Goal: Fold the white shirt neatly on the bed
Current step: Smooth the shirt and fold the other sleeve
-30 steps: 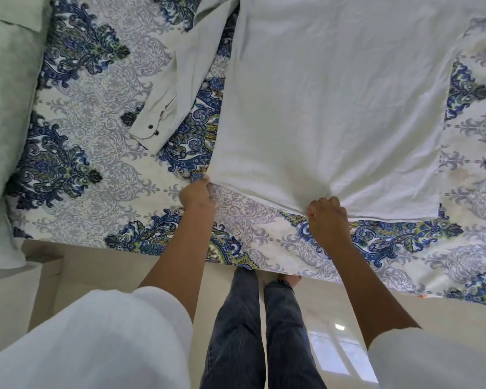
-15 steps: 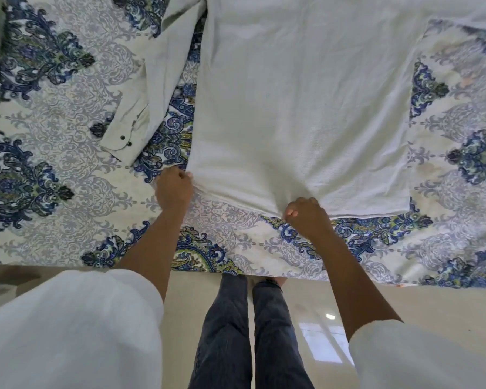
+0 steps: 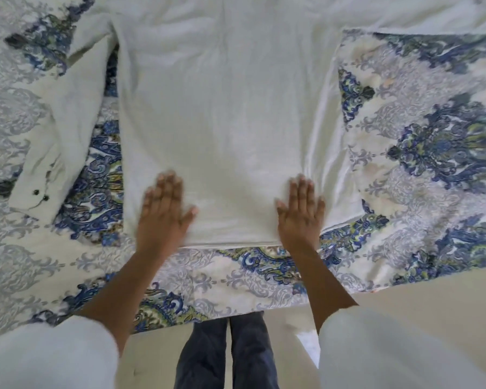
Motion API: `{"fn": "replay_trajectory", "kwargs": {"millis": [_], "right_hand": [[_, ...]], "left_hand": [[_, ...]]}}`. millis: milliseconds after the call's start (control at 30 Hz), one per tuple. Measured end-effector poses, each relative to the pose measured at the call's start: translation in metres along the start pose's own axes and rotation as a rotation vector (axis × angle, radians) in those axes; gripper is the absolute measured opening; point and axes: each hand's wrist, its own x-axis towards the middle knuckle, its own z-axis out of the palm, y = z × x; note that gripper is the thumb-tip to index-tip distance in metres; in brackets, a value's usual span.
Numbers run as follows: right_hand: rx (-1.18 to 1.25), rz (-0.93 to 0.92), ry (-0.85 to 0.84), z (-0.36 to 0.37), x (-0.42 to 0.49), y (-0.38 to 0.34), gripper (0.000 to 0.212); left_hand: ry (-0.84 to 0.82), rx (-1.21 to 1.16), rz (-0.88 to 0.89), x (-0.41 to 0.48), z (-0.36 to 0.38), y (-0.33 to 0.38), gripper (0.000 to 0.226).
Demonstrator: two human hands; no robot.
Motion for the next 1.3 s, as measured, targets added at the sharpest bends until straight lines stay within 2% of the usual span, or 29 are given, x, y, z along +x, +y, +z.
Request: {"fn": "replay_trajectory", "kwargs": {"millis": [100, 167, 233, 267, 333, 467, 533, 600, 700, 767, 800, 900, 967, 1000, 1067, 1133, 1167, 1200, 1300], "right_hand": [[0.055, 0.22, -0.02, -0.011, -0.016, 0.022, 0.069], [0.083, 0.225, -0.027, -0.018, -0.011, 0.007, 0.067], [0.054, 0.075, -0.019, -0.017, 0.004, -0.015, 0.062], [0.048, 0.005, -0.036, -0.015, 0.011, -0.02, 0.061], [0.026, -0.015, -0.028, -0.011, 0.023, -0.002, 0.061], [0.006, 0.226, -0.043, -0.018, 0.017, 0.074, 0.058], [0.057, 0.284, -0.019, -0.03, 0.012, 0.08, 0.059], [0.096, 0.229, 0.025, -0.038, 0.023, 0.055, 0.061], [0.085, -0.019, 0.052, -0.04, 0.047, 0.013, 0.058], [0.049, -0.126, 0.024, -0.034, 0.067, 0.014, 0.056], [0.04, -0.117, 0.014, -0.03, 0.074, 0.026, 0.055], [0.072, 0.102, -0.002, -0.029, 0.084, 0.058, 0.054], [0.134, 0.207, 0.035, -0.039, 0.092, 0.05, 0.055], [0.137, 0.171, 0.066, -0.043, 0.104, 0.034, 0.055], [0.123, -0.036, 0.077, -0.048, 0.134, -0.003, 0.055], [0.052, -0.269, 0.021, -0.051, 0.167, -0.015, 0.056], [0.011, -0.302, -0.008, -0.05, 0.184, -0.008, 0.058], [-0.012, -0.276, -0.006, -0.048, 0.199, 0.007, 0.058], [0.034, -0.012, 0.063, -0.054, 0.223, 0.043, 0.058]], "left_hand": [[0.023, -0.038, -0.109, -0.015, -0.01, 0.004, 0.078], [0.045, -0.035, 0.048, -0.005, -0.014, 0.04, 0.074], [0.069, 0.005, 0.297, 0.015, -0.009, 0.087, 0.068], [0.066, 0.021, 0.363, 0.024, -0.005, 0.105, 0.066], [0.04, 0.063, 0.376, 0.034, 0.002, 0.116, 0.064], [0.069, 0.067, 0.333, 0.024, 0.004, 0.093, 0.067], [0.107, 0.04, 0.277, 0.031, -0.005, 0.096, 0.068], [0.136, 0.036, 0.316, 0.052, -0.015, 0.112, 0.066], [0.103, 0.085, 0.431, 0.091, -0.024, 0.133, 0.063], [0.097, 0.095, 0.381, 0.112, -0.021, 0.124, 0.063], [0.088, 0.102, 0.354, 0.113, -0.019, 0.113, 0.064], [0.085, 0.106, 0.28, 0.103, -0.022, 0.077, 0.066], [0.094, 0.072, 0.227, 0.103, -0.031, 0.073, 0.067], [0.111, 0.06, 0.207, 0.113, -0.036, 0.079, 0.068], [0.143, 0.046, 0.226, 0.15, -0.045, 0.1, 0.066], [0.131, 0.048, 0.248, 0.186, -0.053, 0.112, 0.064], [0.121, 0.05, 0.225, 0.201, -0.053, 0.108, 0.065], [0.117, 0.052, 0.193, 0.211, -0.052, 0.098, 0.067], [0.163, 0.039, 0.073, 0.216, -0.051, 0.066, 0.071]]}}
